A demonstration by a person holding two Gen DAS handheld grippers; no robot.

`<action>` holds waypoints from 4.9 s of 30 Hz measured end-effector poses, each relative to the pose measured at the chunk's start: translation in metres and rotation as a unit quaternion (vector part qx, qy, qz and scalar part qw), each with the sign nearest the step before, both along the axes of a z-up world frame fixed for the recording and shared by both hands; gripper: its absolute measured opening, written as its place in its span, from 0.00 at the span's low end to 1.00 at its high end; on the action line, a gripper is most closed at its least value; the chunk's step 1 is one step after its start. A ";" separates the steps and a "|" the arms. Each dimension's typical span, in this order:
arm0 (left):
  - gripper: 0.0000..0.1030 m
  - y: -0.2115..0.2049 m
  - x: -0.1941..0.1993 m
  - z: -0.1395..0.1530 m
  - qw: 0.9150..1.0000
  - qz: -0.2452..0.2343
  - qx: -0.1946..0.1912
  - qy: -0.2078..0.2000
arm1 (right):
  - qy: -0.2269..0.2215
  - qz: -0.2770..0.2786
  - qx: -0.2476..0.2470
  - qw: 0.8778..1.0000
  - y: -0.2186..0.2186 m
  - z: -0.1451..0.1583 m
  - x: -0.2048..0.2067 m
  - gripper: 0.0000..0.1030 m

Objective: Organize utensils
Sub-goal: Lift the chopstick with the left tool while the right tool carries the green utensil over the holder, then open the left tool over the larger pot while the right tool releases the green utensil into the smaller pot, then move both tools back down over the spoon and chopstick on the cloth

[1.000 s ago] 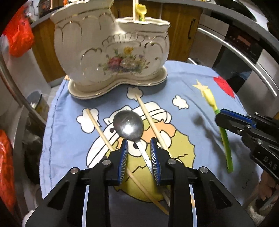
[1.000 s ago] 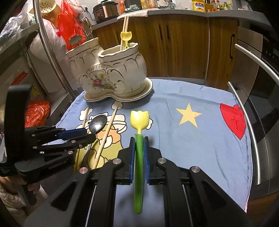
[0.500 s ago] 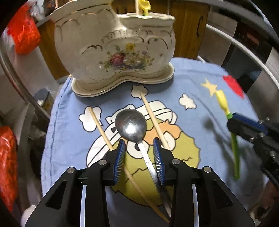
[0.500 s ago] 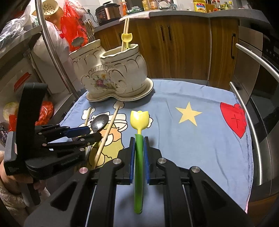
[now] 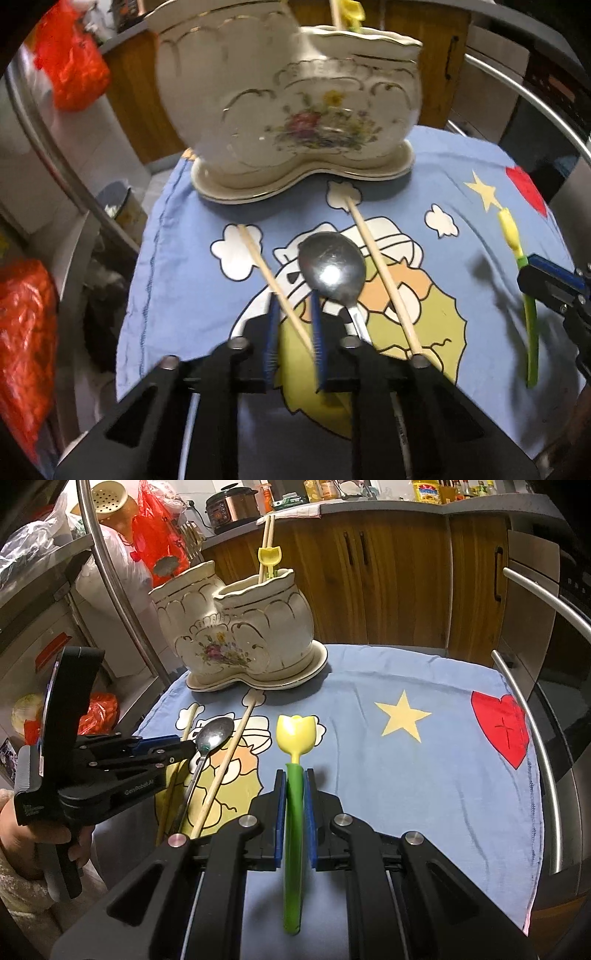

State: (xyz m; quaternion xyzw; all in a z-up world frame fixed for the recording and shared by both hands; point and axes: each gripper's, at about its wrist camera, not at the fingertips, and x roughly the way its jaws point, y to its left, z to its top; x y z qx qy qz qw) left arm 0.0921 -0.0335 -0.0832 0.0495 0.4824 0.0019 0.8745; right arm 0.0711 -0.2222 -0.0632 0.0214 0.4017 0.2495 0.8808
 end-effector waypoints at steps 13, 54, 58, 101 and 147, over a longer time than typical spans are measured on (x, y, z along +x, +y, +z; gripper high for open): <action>0.05 0.031 -0.020 0.020 0.997 -0.005 -0.064 -0.035 | -0.006 0.000 0.012 1.000 0.003 0.006 -0.001 0.09; 0.05 0.084 0.064 0.203 0.904 -0.028 -0.155 -0.397 | -0.229 -0.067 0.076 0.968 0.065 0.138 0.101 0.09; 0.05 0.082 0.075 0.190 0.900 -0.026 -0.151 -0.407 | -0.245 -0.070 0.072 0.964 0.071 0.129 0.106 0.09; 0.05 0.076 0.046 0.119 0.961 -0.077 -0.101 -0.246 | -0.165 -0.068 0.030 0.983 0.079 0.066 0.104 0.09; 0.93 0.091 -0.017 0.053 0.987 -0.008 -0.103 -0.123 | -0.016 -0.006 -0.103 0.995 0.085 0.003 0.016 0.65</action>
